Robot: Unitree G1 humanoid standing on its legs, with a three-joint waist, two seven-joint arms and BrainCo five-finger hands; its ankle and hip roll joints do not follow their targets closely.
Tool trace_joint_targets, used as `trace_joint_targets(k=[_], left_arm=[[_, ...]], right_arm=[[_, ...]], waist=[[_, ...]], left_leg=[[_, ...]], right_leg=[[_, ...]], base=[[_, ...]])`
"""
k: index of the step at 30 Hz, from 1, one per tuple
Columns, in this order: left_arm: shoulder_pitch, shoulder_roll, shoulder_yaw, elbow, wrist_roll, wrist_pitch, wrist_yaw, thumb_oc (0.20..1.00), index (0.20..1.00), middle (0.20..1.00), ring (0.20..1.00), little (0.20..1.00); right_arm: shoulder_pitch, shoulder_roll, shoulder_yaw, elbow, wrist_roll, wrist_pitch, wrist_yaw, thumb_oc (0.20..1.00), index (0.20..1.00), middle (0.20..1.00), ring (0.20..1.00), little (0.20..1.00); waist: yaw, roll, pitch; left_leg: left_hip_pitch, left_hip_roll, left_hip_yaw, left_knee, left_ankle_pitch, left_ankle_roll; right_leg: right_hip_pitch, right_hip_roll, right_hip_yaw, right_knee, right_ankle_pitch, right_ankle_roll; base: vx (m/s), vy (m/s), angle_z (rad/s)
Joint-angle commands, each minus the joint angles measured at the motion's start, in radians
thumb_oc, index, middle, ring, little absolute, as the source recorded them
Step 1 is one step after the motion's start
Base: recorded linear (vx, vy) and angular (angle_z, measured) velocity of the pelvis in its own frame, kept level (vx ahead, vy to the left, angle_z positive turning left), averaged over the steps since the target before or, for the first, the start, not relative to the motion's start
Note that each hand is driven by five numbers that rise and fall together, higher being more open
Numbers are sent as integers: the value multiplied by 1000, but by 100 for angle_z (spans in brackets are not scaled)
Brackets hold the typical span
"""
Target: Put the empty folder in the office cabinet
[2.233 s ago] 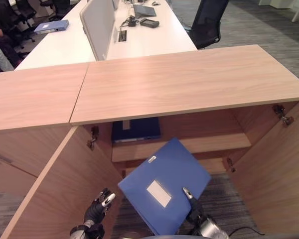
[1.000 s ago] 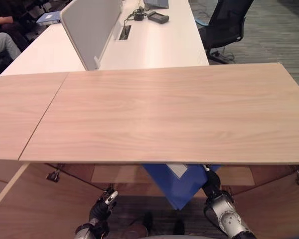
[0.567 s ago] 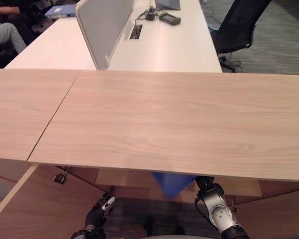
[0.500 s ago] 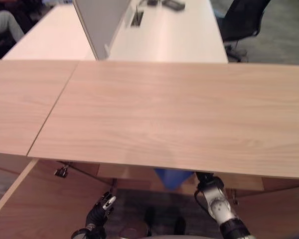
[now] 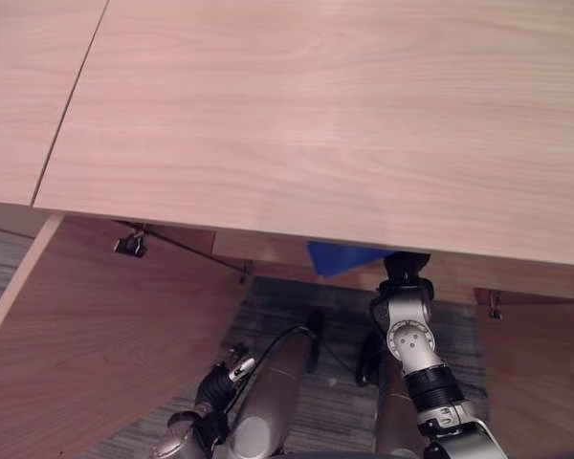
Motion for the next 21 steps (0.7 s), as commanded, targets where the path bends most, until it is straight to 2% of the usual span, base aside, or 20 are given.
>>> trace_joint_targets(k=[1,6,12,17,21], left_arm=[[12,43,-15,-40,22,-39,2,1000,1000,1000,1000,1000],[0,48,-24,-55,21,-47,-3,1000,1000,1000,1000,1000],[-29,52,-51,-83,8,-64,0,1000,1000,1000,1000,1000],[-63,64,-69,-111,19,-78,-2,1000,1000,1000,1000,1000],[-113,80,-89,-146,29,-101,-6,1000,1000,1000,1000,1000]], right_arm=[[-6,9,-5,-112,5,-70,41,200,200,200,200,200],[-23,14,12,-130,15,-85,68,200,200,200,200,200],[-75,24,-2,-177,12,-134,58,200,200,200,200,200],[-137,24,-27,-204,2,-165,48,200,200,200,200,200],[-242,5,-80,-188,-4,-214,26,200,200,200,200,200]], waist=[[8,-17,-84],[10,-13,-85],[11,-3,-80],[16,-5,-83],[23,-7,-86]], left_leg=[[-17,7,-78,87,-144,26],[-46,1,-75,99,-147,27],[-138,-19,-73,154,-151,28],[-223,-27,-68,211,-159,28],[-351,-38,-59,307,-176,24]], right_leg=[[74,-32,-13,-70,-7,48],[35,-41,-11,-46,-12,45],[-64,-53,-5,26,-30,42],[-164,-65,8,100,-49,38],[-299,-92,25,206,-82,24]], base=[[0,0,0],[0,0,0],[-14,18,3],[-12,25,4],[-5,29,8]])
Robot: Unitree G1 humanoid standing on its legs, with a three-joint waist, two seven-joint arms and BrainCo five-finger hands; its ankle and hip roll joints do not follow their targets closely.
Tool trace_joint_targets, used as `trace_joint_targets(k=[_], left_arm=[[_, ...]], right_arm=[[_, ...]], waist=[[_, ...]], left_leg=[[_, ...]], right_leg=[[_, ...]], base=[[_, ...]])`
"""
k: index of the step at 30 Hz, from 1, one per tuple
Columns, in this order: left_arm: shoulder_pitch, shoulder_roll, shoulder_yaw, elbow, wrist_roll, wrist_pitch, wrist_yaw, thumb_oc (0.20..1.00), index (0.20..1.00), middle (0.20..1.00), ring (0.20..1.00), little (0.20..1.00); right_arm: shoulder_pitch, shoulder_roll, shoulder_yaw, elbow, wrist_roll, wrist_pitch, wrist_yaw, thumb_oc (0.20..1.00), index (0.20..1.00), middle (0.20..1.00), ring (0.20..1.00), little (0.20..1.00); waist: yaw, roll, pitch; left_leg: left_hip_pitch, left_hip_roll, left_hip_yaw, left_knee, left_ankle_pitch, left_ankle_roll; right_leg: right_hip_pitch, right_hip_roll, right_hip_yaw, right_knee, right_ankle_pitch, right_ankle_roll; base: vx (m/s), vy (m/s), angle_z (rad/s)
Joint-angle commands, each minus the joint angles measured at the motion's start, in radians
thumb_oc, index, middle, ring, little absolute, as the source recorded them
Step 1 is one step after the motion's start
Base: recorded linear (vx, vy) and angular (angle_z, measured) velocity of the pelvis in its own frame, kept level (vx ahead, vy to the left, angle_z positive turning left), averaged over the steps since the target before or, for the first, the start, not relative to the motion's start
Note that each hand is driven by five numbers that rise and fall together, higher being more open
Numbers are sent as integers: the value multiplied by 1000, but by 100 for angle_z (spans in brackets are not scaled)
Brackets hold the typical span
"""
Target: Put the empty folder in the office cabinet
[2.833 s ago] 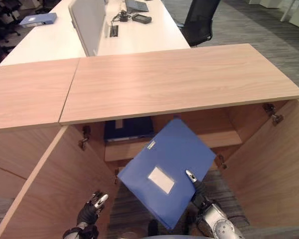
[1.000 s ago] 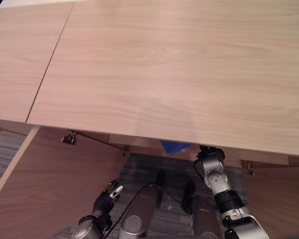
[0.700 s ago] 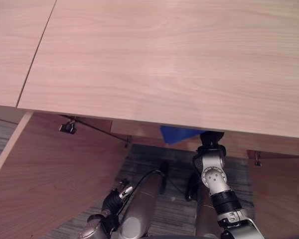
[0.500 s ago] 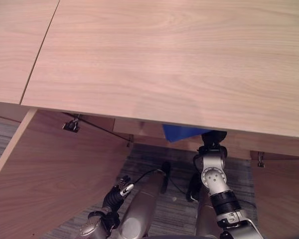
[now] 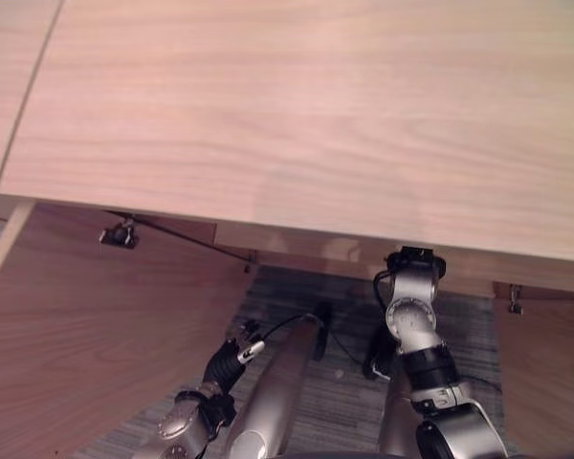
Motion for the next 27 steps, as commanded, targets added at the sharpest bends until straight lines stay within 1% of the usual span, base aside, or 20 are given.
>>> trace_joint_targets(k=[1,4,9,13,14,15,16,17,18,21,22,23,25,26,27], left_arm=[[-6,38,-38,-68,28,-55,-6,1000,1000,1000,1000,1000],[-40,45,-48,-61,44,-66,5,1000,1000,1000,1000,1000],[-55,48,-41,-58,49,-71,8,1000,1000,1000,1000,1000],[-58,44,-22,-44,49,-61,11,1000,1000,1000,1000,1000],[-58,45,-14,-40,44,-57,13,1000,1000,1000,1000,1000],[-57,46,-14,-40,44,-57,13,1000,1000,1000,1000,1000],[-55,46,-9,-40,38,-58,15,1000,1000,1000,1000,1000],[-45,48,2,-35,20,-55,10,1000,1000,1000,1000,1000],[-44,49,3,-35,20,-55,10,1000,1000,1000,1000,1000],[-27,55,10,-30,-6,-52,-3,1000,1000,1000,1000,1000],[-13,55,12,-22,-21,-47,-5,1000,1000,1000,1000,1000],[-11,55,13,-22,-22,-48,-5,1000,1000,1000,1000,1000],[-2,55,15,-16,-31,-46,-9,1000,1000,1000,1000,1000],[8,54,17,-8,-31,-42,-13,1000,1000,1000,1000,1000],[9,54,16,-8,-31,-42,-14,1000,1000,1000,1000,1000]], right_arm=[[-49,-8,-34,-114,-42,-65,18,200,200,200,200,200],[-80,-22,-52,-74,-41,-74,-1,200,200,200,200,200],[-78,-19,-67,-52,-41,-69,-7,200,200,200,200,200],[-25,7,-60,-3,-28,-49,-4,200,200,200,200,200],[-12,14,-54,26,-13,-36,2,200,200,200,200,200],[-12,14,-54,27,-11,-36,4,200,200,200,200,200],[-8,18,-54,41,-3,-33,8,200,200,200,200,200],[2,26,-56,79,13,-21,17,200,200,200,200,200],[2,26,-57,81,16,-21,20,200,200,200,200,200],[9,27,-63,133,37,-9,31,200,200,200,200,200],[20,26,-52,166,39,5,33,200,200,200,200,200],[21,26,-52,168,41,5,34,200,200,200,200,200],[37,19,-44,201,41,15,34,200,200,200,200,200],[57,13,-48,243,49,29,38,200,200,200,200,200],[58,13,-48,245,50,29,40,200,200,200,200,200]], waist=[[19,-8,-16],[19,-22,-20],[25,-29,-21],[30,-41,-36],[28,-47,-44],[27,-46,-42],[27,-48,-42],[24,-58,-47],[23,-55,-39],[21,-57,-38],[25,-60,-46],[23,-57,-40],[27,-61,-46],[24,-67,-56],[22,-65,-55]], left_leg=[[-37,-4,-75,89,-133,23],[-87,-7,-78,129,-141,17],[-94,-9,-80,136,-146,15],[-42,-1,-99,67,-130,18],[15,8,-111,-3,-112,15],[22,9,-113,-10,-109,15],[52,14,-117,-50,-98,12],[154,33,-122,-179,-54,-9],[171,35,-126,-192,-47,-10],[294,52,-144,-336,6,-33],[360,63,-154,-429,42,-50],[374,65,-157,-443,49,-52],[439,76,-176,-551,100,-68],[501,95,-198,-659,164,-90],[510,96,-201,-669,170,-91]], right_leg=[[9,-39,9,-33,-15,32],[-41,-53,13,12,-35,24],[-46,-62,7,24,-49,22],[5,-59,-26,-33,-28,34],[54,-47,-46,-89,-6,47],[62,-46,-48,-97,-2,47],[89,-39,-58,-130,14,55],[199,-19,-79,-258,60,69],[217,-16,-84,-273,67,68],[348,2,-111,-418,122,76],[419,20,-124,-509,145,76],[433,23,-128,-522,151,75],[503,41,-148,-619,181,78],[585,68,-184,-736,214,84],[594,70,-188,-746,219,83]], base=[[37,14,9],[35,-3,5],[30,-14,5],[8,-41,6],[-19,-50,7],[-35,-61,7],[-63,-125,7],[-68,-128,13],[-52,-145,12],[-12,-139,3],[3,-154,-2],[-4,-143,2],[-2,-170,13],[10,-187,16],[9,-199,17]])
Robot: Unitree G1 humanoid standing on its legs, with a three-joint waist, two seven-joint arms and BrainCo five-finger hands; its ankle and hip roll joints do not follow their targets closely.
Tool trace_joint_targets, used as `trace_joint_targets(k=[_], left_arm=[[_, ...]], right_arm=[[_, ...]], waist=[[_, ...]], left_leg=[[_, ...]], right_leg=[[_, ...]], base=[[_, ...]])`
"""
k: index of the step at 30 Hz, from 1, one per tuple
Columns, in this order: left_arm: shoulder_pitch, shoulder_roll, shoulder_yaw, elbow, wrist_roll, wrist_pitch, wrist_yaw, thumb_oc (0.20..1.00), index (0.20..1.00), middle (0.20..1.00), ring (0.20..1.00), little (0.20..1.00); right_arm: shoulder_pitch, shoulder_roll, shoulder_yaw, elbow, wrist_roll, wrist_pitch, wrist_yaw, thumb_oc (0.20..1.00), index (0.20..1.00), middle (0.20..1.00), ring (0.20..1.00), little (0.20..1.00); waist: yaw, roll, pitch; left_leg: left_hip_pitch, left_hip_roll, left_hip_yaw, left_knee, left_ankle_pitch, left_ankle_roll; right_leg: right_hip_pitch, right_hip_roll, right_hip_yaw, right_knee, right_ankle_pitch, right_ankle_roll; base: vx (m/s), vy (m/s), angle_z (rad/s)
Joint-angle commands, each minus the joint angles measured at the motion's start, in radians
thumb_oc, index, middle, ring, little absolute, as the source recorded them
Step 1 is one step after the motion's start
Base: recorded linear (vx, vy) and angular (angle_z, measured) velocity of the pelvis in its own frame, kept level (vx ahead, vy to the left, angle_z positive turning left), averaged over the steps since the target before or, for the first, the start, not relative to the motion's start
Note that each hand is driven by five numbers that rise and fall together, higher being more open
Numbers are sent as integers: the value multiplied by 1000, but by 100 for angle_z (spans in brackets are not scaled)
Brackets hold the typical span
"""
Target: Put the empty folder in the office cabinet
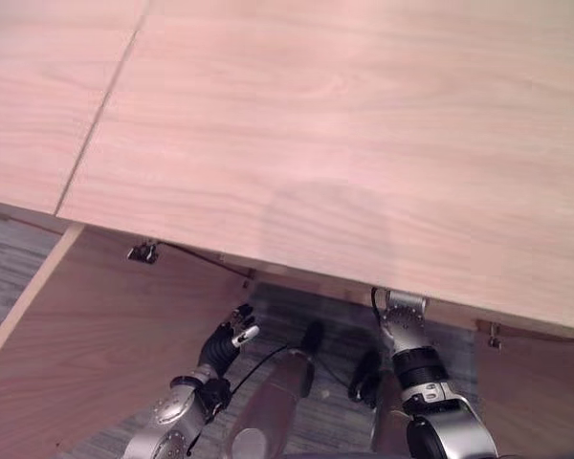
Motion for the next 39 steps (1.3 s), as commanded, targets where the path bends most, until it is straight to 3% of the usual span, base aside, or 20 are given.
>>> trace_joint_targets(k=[1,2,5,7,9,12,21,23,25,30,34,39], left_arm=[[3,13,1,-36,-23,-18,-26,1000,1000,1000,1000,1000],[5,13,2,-37,-23,-18,-26,1000,1000,1000,1000,1000],[33,-3,25,-29,-32,-22,-37,1000,1000,1000,1000,1000],[58,-10,30,-23,-42,-27,-44,1000,1000,1000,1000,1000],[87,-19,28,-25,-44,-13,-50,1000,1000,1000,1000,1000],[142,-9,42,-51,-33,2,-65,1000,1000,1000,1000,1000],[202,-32,59,-30,-10,23,-79,1000,1000,1000,1000,1000],[204,-31,68,-35,-10,24,-80,1000,1000,1000,1000,1000],[193,-26,82,-17,12,31,-77,1000,1000,1000,1000,1000],[210,-16,95,-10,29,39,-86,1000,1000,1000,1000,1000],[229,-15,104,-1,33,43,-87,1000,1000,1000,1000,1000],[229,-18,86,-12,1,40,-63,1000,1000,1000,1000,1000]], right_arm=[[-16,-50,15,-42,-6,8,53,200,200,200,200,200],[-14,-50,17,-44,-7,8,53,200,200,200,200,200],[20,-53,52,-5,-15,28,64,200,200,200,200,200],[31,-58,66,10,-18,48,71,200,200,200,200,200],[64,-65,58,34,-17,70,78,200,200,200,200,200],[113,-65,37,78,-26,118,78,200,200,200,200,200],[144,-43,39,134,-38,181,83,200,200,200,200,200],[144,-41,35,131,-48,186,81,200,200,200,200,200],[159,-42,39,127,-63,199,85,200,200,200,200,200],[211,-55,46,124,-84,214,96,200,200,200,200,200],[235,-67,67,115,-94,221,100,200,200,200,200,200],[236,-74,111,89,-77,211,90,200,200,200,200,200]], waist=[[10,-5,6],[7,-2,11],[11,-19,25],[18,-23,16],[12,0,-8],[-19,12,-68],[-30,46,-110],[-39,52,-104],[-49,72,-87],[-46,77,-100],[-36,51,-125],[-41,43,-132]], left_leg=[[31,42,-56,-25,-67,-22],[39,43,-59,-29,-66,-22],[85,35,-50,70,-151,-17],[159,44,-86,47,-176,-22],[250,63,-75,-62,-164,-12],[335,51,-39,-171,-120,6],[447,24,34,-259,-105,52],[444,15,43,-246,-105,63],[451,24,54,-228,-108,77],[462,33,36,-230,-97,79],[455,39,38,-232,-88,62],[445,103,11,-268,-42,6]], right_leg=[[183,5,-30,-264,94,70],[196,8,-35,-276,101,70],[257,17,3,-366,154,75],[296,24,30,-410,169,84],[334,36,35,-438,184,90],[375,10,38,-495,252,111],[351,-23,93,-495,326,158],[351,-28,102,-495,323,164],[366,-35,116,-389,270,154],[416,-29,169,-286,193,136],[475,-14,176,-373,178,131],[502,48,141,-470,168,100]], base=[[2,-79,23],[-22,-74,24],[-34,40,16],[48,99,-38],[92,171,-52],[28,247,-14],[-72,182,-37],[-114,82,-16],[-122,36,-13],[-10,-35,-7],[62,-190,-5],[13,-262,8]])
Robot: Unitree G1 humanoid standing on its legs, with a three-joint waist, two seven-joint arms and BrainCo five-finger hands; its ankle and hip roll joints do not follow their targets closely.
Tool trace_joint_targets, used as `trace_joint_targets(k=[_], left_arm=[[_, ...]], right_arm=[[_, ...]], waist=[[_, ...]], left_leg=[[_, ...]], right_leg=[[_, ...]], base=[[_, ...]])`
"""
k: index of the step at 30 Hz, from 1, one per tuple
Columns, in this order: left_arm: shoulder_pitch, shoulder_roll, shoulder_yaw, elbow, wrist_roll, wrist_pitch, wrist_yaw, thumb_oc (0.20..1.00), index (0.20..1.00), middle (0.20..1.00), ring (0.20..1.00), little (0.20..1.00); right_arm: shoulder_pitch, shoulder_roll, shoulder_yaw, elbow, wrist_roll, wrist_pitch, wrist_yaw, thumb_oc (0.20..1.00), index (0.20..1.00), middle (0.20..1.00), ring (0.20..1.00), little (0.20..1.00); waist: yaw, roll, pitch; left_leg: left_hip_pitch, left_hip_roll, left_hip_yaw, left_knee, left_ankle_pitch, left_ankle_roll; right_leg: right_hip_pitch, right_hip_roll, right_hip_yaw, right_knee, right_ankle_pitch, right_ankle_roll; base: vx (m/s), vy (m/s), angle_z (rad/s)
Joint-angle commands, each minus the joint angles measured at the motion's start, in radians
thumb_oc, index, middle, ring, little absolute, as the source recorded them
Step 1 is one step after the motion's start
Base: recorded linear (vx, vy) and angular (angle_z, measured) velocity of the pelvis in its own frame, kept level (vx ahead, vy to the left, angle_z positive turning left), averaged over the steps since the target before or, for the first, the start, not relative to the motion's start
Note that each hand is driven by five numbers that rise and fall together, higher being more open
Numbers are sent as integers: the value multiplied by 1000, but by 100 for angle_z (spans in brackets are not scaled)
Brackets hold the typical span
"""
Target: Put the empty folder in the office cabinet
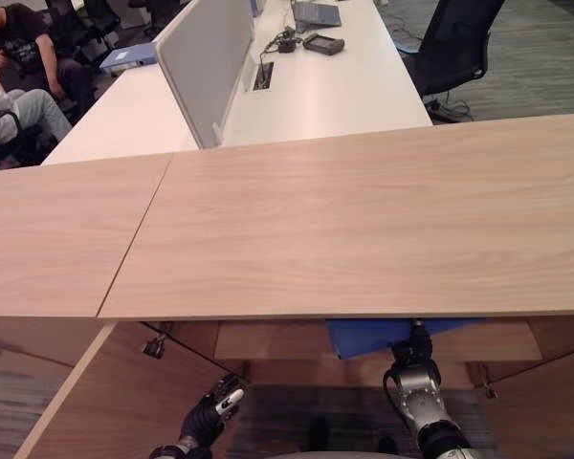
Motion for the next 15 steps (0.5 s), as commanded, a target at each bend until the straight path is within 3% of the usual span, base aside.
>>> trace_joint_targets(k=[1,5,8,10,12,15], left_arm=[[-20,23,13,-59,-10,-37,7,1000,1000,1000,1000,1000],[-38,12,-13,-49,-38,-37,22,1000,1000,1000,1000,1000],[-49,-7,-17,-34,-36,-39,19,1000,1000,1000,1000,1000],[-49,-8,-10,-29,-27,-44,6,1000,1000,1000,1000,1000],[-37,-9,-5,-32,-26,-40,1,1000,1000,1000,1000,1000],[-26,-15,-10,-30,-25,-28,4,1000,1000,1000,1000,1000]], right_arm=[[-69,10,54,-117,-26,-28,43,200,200,200,200,200],[-81,-2,71,-135,-17,-49,30,200,200,200,200,200],[-82,-27,68,-162,-33,-55,28,200,200,200,200,200],[-89,-33,75,-153,-32,-57,33,200,200,200,200,200],[-88,-29,79,-154,-27,-54,37,200,200,200,200,200],[-77,-28,89,-152,-32,-48,36,200,200,200,200,200]], waist=[[2,-45,2],[9,-38,22],[8,-37,49],[17,-51,70],[17,-54,71],[8,-44,63]], left_leg=[[0,75,-57,1,-59,-40],[-37,107,-99,1,-15,-77],[-67,102,-96,48,-9,-86],[-85,90,-59,157,-73,-82],[-92,79,-50,206,-99,-70],[-83,83,-40,182,-90,-69]], right_leg=[[57,-12,-8,-39,-24,34],[60,25,-49,-40,-58,1],[59,30,-62,-39,-65,-11],[52,16,-66,-38,-62,-19],[50,16,-55,-45,-55,-21],[61,20,-44,-48,-52,-14]], base=[[-45,-246,25],[-71,-215,32],[-140,-178,42],[-106,-66,1],[-16,-32,-18],[51,33,-6]])
